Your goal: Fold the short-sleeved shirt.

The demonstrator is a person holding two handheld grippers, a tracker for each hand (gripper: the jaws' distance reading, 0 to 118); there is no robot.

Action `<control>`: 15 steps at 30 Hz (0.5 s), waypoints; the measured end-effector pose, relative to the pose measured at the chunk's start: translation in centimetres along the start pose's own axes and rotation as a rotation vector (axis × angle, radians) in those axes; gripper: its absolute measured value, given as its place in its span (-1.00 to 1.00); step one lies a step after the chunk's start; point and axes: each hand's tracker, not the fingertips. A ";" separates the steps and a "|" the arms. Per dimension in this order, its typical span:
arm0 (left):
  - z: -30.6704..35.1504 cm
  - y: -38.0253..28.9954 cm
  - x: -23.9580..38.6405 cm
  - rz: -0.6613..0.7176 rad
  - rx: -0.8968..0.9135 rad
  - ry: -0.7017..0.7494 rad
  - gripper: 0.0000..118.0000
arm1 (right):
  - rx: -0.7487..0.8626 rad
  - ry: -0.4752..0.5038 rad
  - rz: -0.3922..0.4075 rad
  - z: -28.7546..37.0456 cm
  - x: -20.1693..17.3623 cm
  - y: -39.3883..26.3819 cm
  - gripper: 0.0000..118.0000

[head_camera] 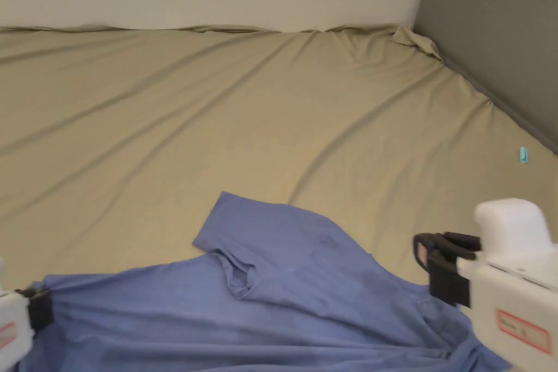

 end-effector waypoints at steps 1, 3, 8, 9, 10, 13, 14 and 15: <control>2.0 0.3 0.0 0.043 0.026 -0.022 -0.98 | -0.029 0.019 0.025 -2.1 0.4 0.7 -0.96; 3.8 0.3 0.0 0.046 0.049 -0.019 -0.98 | -0.064 0.005 0.039 -5.8 1.6 1.6 -0.93; 5.8 0.1 1.1 -0.053 0.037 -0.007 -0.98 | -0.282 0.034 0.099 -15.7 3.9 2.6 0.98; 5.6 0.2 1.0 -0.056 0.035 -0.008 -0.98 | -0.347 0.048 0.121 -17.3 3.7 2.7 0.98; 5.5 0.2 1.1 -0.052 0.033 -0.008 -0.98 | -0.390 -0.003 0.148 -18.8 3.8 2.6 0.98; 5.1 0.3 0.7 -0.045 0.022 -0.006 -0.98 | -0.504 -0.109 0.227 -24.1 4.7 -0.1 0.90; 5.0 0.3 0.7 -0.044 0.022 -0.003 -0.98 | -0.531 -0.122 0.244 -24.9 5.0 -0.6 0.87; 4.9 0.4 0.8 -0.045 0.020 0.000 -0.98 | -0.561 -0.137 0.267 -25.2 3.3 -0.7 0.81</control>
